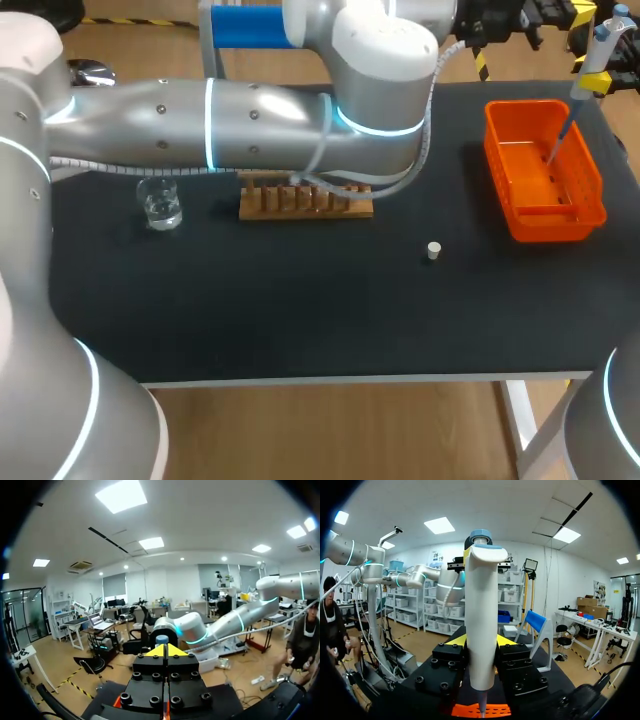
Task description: Invert the test tube, pick up the pipette, mount the tip to pipette, aspirate from beaker and dispense into the tube, eject the tip, return the pipette, and cap with the stopper.
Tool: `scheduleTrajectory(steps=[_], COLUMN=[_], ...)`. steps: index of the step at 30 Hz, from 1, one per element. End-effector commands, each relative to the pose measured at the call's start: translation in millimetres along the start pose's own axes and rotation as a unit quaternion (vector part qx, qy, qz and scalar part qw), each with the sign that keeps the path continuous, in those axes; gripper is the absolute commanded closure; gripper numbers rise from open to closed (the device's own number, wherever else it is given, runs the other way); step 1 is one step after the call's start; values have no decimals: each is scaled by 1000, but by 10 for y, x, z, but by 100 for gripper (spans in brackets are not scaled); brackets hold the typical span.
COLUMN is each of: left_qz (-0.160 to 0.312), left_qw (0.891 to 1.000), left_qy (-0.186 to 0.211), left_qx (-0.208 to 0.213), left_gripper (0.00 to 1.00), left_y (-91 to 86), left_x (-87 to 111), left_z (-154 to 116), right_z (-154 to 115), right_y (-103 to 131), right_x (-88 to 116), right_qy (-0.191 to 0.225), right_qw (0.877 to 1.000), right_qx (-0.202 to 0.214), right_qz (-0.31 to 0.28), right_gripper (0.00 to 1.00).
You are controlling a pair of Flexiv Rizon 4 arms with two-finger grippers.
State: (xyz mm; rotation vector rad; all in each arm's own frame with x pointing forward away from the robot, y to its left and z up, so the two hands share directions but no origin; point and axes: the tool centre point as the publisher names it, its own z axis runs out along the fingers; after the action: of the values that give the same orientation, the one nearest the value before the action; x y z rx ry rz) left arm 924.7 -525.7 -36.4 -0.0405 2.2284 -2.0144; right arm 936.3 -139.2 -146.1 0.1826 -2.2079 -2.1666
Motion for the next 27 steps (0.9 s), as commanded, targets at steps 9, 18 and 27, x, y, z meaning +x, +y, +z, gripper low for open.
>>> scheduleTrajectory(steps=[9,18,27], left_qz=[-3,-4,-1], left_qw=[996,995,995], left_qy=[-5,-8,-9], left_qx=[85,97,103], left_gripper=[100,100,100], left_y=[144,187,158], left_x=[26,-1,-39], left_z=[174,203,228], right_z=[-10,-10,-10], right_y=[2,2,2], right_x=[-11,-11,-11], right_qy=[2,2,2], right_qw=[1000,1000,1000], right_qx=[1,1,1], right_qz=[0,0,0], right_gripper=[100,100,100])
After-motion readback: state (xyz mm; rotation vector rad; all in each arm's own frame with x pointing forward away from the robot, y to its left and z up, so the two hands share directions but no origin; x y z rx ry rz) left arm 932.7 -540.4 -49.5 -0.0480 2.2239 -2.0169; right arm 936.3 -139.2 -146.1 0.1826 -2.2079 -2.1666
